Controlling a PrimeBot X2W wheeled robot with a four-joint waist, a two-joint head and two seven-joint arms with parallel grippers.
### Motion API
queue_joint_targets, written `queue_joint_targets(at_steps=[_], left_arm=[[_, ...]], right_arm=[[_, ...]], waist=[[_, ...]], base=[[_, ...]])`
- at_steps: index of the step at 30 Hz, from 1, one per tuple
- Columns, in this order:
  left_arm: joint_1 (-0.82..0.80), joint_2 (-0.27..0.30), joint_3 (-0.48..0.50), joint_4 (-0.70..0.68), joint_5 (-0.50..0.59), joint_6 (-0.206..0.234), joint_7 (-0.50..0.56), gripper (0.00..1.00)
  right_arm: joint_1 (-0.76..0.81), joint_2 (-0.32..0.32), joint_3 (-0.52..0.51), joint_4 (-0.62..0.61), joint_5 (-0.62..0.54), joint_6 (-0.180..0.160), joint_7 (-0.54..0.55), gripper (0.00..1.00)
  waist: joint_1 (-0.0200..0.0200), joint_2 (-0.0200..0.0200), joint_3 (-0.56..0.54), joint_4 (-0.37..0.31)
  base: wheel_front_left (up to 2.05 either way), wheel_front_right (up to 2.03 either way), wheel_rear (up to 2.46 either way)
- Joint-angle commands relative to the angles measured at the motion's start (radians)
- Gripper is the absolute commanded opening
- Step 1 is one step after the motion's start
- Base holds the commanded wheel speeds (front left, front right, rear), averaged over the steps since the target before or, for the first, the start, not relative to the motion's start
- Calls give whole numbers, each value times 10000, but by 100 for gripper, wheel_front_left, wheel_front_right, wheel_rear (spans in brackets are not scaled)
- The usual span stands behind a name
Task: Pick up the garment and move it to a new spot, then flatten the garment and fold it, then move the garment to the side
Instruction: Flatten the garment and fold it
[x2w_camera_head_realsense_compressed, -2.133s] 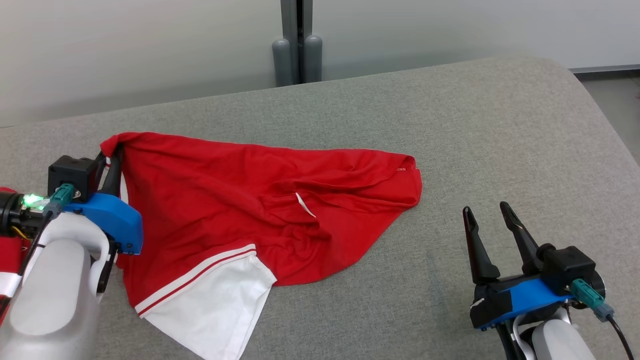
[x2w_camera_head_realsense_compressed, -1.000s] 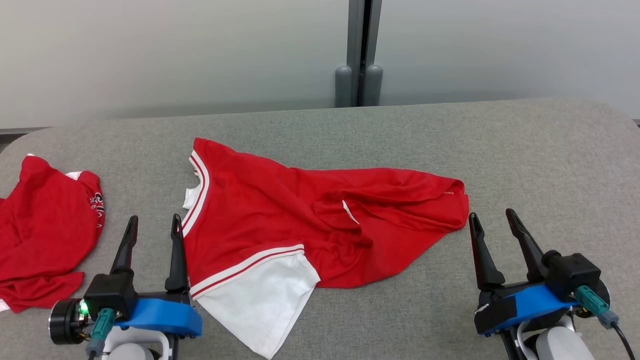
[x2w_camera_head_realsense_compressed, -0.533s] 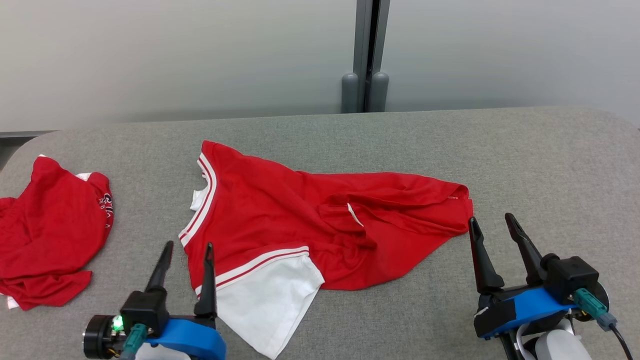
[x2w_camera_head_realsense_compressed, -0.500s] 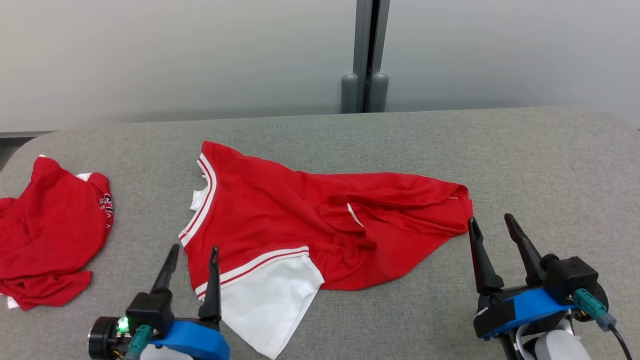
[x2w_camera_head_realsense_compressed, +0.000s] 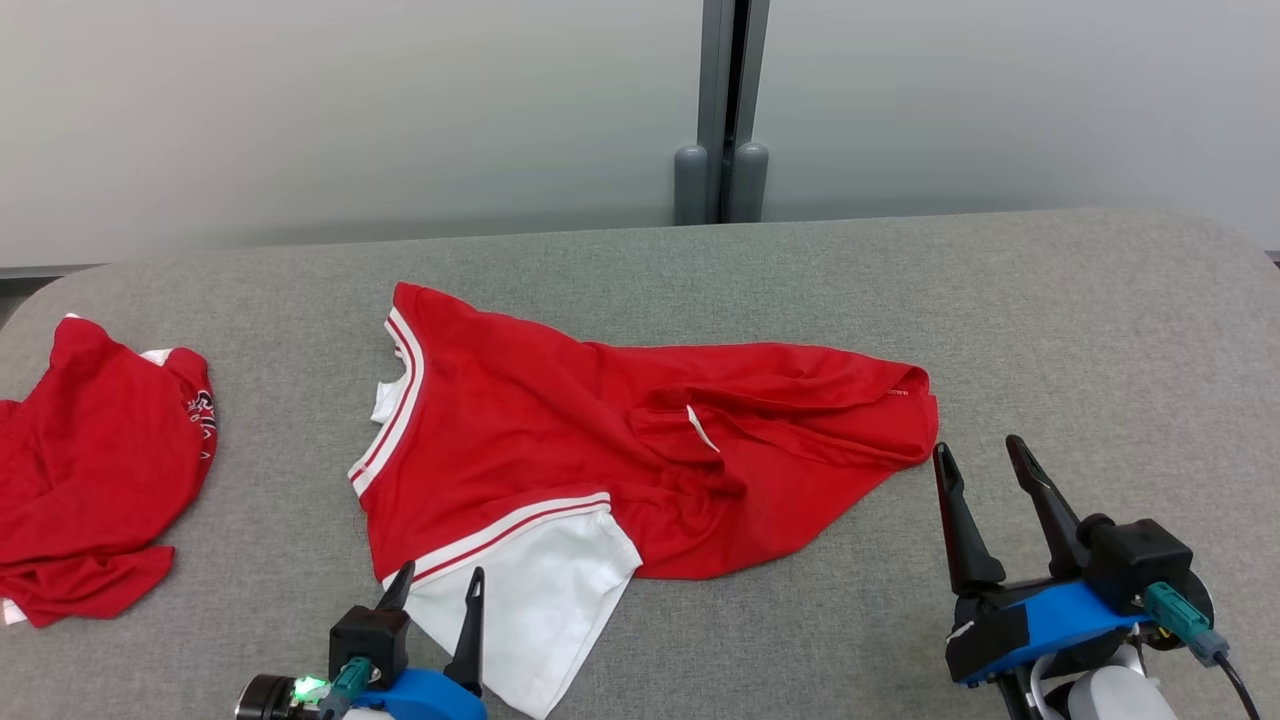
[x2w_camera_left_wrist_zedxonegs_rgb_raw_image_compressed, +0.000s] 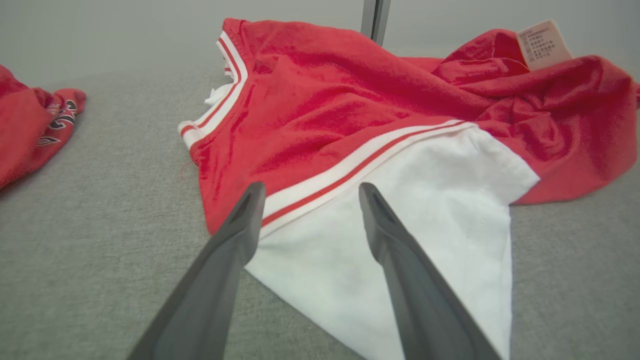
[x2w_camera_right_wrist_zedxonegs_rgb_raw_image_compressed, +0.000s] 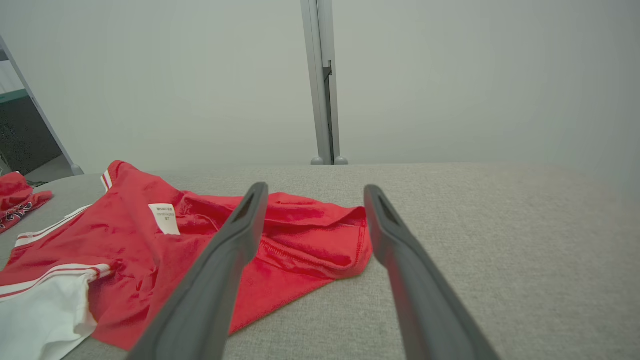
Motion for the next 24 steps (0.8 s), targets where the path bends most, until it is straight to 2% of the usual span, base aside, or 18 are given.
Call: queue_joint_targets(at_steps=[1,12,18,24], left_arm=[[-196,100,70,209,-11,82,69,100],[-957,425,513,1606,-379,444,127,100],[-1339,403,553,2399,-698,173,329,100],[-1490,139,311,2831,-1017,-195,349,100]], right_arm=[[101,-44,25,-4,1,1,-51,100],[-82,-37,64,35,27,1,-51,100],[-161,-35,95,67,49,1,-51,100],[-186,-44,73,73,87,1,-51,100]], waist=[[0,0,44,-20],[0,0,288,-156],[0,0,399,-249],[0,0,449,-308]], base=[[0,0,0],[0,0,0],[0,0,0],[0,0,0]])
